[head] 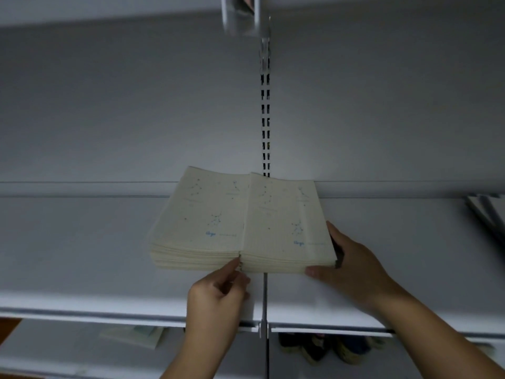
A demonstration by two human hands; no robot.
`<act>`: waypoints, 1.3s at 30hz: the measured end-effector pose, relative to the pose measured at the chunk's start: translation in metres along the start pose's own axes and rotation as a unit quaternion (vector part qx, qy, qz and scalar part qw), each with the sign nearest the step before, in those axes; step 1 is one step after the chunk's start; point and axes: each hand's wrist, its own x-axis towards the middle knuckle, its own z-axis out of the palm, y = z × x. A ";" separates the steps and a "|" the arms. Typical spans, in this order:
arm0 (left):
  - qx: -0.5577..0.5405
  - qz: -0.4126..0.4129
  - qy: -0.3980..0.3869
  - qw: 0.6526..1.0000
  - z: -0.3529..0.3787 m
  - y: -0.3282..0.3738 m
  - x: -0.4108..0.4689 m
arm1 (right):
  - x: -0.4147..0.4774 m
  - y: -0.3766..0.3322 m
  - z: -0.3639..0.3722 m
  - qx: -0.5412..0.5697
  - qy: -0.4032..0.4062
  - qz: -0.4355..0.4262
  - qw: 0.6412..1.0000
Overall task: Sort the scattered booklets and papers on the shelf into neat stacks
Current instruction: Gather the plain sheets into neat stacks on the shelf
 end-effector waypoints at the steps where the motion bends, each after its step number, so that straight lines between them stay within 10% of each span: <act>1: 0.004 0.006 -0.001 1.000 0.000 0.000 0.000 | 0.000 0.000 0.000 0.005 0.002 0.002 1.000; 31: 0.153 0.203 0.090 0.963 -0.009 -0.005 0.016 | -0.001 -0.008 -0.008 0.037 -0.064 0.037 0.997; 35: -0.034 0.071 0.214 0.974 -0.082 0.002 0.068 | 0.003 -0.017 -0.016 0.151 -0.015 0.059 0.987; 39: -0.285 -0.185 0.032 0.940 -0.124 -0.015 0.122 | 0.024 -0.020 -0.005 0.296 0.057 0.104 0.948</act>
